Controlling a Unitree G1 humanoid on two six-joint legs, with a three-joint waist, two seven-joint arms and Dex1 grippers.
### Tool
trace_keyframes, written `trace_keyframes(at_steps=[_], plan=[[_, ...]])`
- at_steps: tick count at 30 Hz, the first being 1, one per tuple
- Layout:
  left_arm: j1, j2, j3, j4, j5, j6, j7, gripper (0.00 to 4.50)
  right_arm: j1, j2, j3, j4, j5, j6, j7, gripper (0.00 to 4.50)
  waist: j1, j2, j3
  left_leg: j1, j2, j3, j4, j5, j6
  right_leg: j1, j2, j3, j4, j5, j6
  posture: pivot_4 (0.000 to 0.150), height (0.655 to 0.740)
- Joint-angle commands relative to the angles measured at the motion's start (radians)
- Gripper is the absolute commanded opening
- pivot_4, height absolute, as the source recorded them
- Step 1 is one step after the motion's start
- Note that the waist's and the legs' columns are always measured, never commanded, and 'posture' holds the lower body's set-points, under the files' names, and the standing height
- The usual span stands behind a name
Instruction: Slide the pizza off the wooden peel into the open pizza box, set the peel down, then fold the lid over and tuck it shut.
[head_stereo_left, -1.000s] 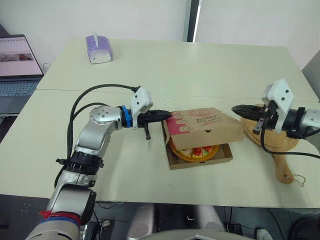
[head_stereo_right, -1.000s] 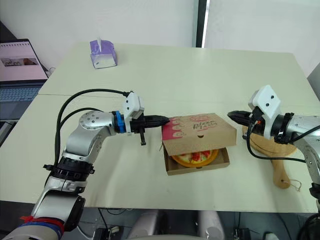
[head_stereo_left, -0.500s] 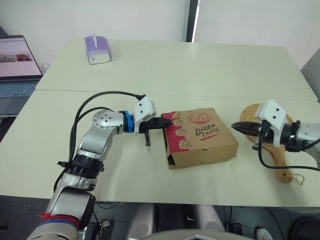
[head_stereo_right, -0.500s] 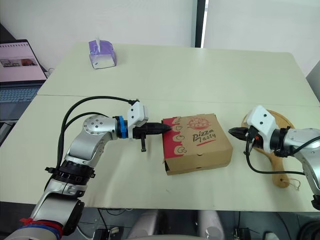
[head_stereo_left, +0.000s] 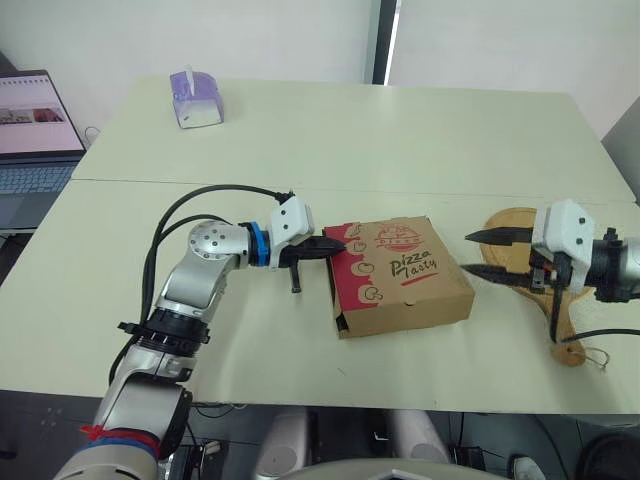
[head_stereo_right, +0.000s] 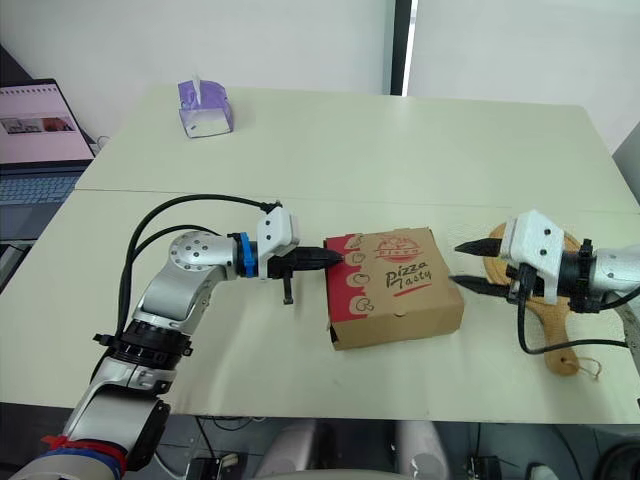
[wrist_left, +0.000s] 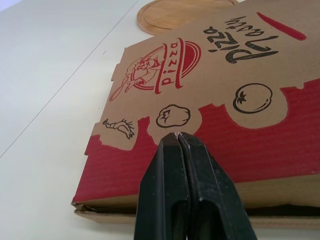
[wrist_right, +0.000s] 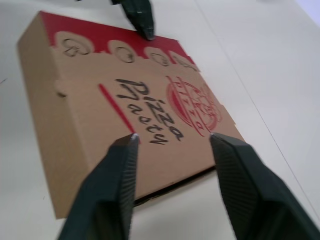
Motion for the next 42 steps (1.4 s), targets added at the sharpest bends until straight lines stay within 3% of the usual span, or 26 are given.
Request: trace_keyframes(at_steps=[1,3,20,33,37,42], plan=[[-0.022,-0.005,-0.002,-0.015,0.001,-0.018,-0.004,0.0,0.012,-0.013,0.042,0.002,-0.091,-0.156,0.036,3.92,0.0,0.0,0.0,0.0,0.0,0.0,0.0,0.0,0.0,0.0,0.0,0.0,0.0,0.0,0.0,0.15,0.74],[-0.022,-0.006,-0.003,-0.019,0.0,-0.015,-0.003,0.0,0.014,-0.005,0.068,0.012,-0.125,-0.203,0.034,4.46,-0.001,0.0,0.0,0.0,0.0,0.0,0.0,0.0,0.0,0.0,0.0,0.0,0.0,0.0,0.0,0.15,0.74],[-0.019,-0.001,-0.003,-0.033,-0.003,0.0,0.0,0.0,-0.059,0.069,0.138,0.118,-0.244,-0.289,-0.06,4.46,-0.001,0.0,0.0,0.001,0.0,0.001,0.001,0.002,-0.004,0.0,0.0,0.001,0.001,0.0,0.0,0.15,0.74],[0.017,0.015,-0.048,-0.053,0.036,-0.046,-0.026,0.0,-0.008,0.096,0.169,0.094,-0.273,-0.268,-0.099,4.46,-0.002,0.0,0.0,0.001,0.0,0.001,0.001,0.002,-0.003,0.0,0.0,0.001,0.002,0.0,0.0,0.15,0.74],[0.017,0.016,-0.05,-0.049,0.041,-0.052,-0.028,0.0,-0.001,0.088,0.162,0.076,-0.251,-0.247,-0.087,4.46,-0.002,0.0,0.0,0.001,0.0,0.001,0.001,0.002,-0.003,0.0,0.0,0.001,0.002,0.0,0.0,0.15,0.74],[0.015,0.016,-0.049,-0.039,0.045,-0.059,-0.027,0.0,-0.008,0.075,0.11,0.033,-0.121,-0.168,-0.041,4.46,-0.001,0.0,0.0,0.001,0.0,0.001,0.001,0.001,-0.001,0.0,0.0,0.001,0.002,0.0,0.0,0.15,0.74]])
